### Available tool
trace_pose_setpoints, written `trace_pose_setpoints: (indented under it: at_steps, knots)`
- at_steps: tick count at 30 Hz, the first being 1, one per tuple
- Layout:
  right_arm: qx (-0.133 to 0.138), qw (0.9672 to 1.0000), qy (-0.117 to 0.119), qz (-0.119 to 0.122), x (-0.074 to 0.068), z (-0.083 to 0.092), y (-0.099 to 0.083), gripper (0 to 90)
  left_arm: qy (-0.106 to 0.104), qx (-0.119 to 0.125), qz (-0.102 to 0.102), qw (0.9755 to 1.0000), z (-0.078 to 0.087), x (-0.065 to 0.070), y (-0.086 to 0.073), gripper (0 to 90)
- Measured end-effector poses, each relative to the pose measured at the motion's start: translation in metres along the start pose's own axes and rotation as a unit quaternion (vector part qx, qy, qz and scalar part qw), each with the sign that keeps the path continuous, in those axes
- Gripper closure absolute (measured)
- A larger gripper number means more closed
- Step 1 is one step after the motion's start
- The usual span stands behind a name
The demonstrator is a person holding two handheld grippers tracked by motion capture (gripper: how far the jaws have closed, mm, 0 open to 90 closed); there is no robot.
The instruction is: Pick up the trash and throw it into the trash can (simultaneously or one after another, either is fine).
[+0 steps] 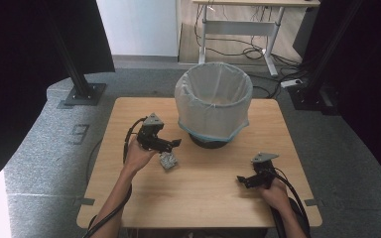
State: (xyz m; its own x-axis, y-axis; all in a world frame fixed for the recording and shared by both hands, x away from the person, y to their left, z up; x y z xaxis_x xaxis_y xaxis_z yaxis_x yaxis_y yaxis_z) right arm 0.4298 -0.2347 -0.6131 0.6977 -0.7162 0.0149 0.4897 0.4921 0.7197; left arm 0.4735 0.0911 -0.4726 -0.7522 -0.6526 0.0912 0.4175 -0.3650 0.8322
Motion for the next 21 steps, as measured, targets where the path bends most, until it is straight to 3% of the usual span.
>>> trace_pose_setpoints:
  at_steps: [21]
  knots:
    - [0.0,1.0,0.0,-0.001,0.0,0.0,0.0,0.0,0.002,-0.024,0.0,0.9997,-0.025,0.003,-0.042,0.0]
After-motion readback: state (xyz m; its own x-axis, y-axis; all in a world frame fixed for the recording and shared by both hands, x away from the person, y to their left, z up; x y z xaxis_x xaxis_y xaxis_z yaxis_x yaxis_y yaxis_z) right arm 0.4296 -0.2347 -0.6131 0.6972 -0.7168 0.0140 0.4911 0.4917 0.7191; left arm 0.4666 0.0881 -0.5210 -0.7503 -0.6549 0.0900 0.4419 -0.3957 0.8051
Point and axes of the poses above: each handheld gripper's, and its own axes: z roughly backward along the jaws, y roughly out of its top, x roughly to its right, the point moved 8 cm from there along -z, roughly forward along the jaws, and after that the axes turned 1 degree about z, right-handed, at the moved point
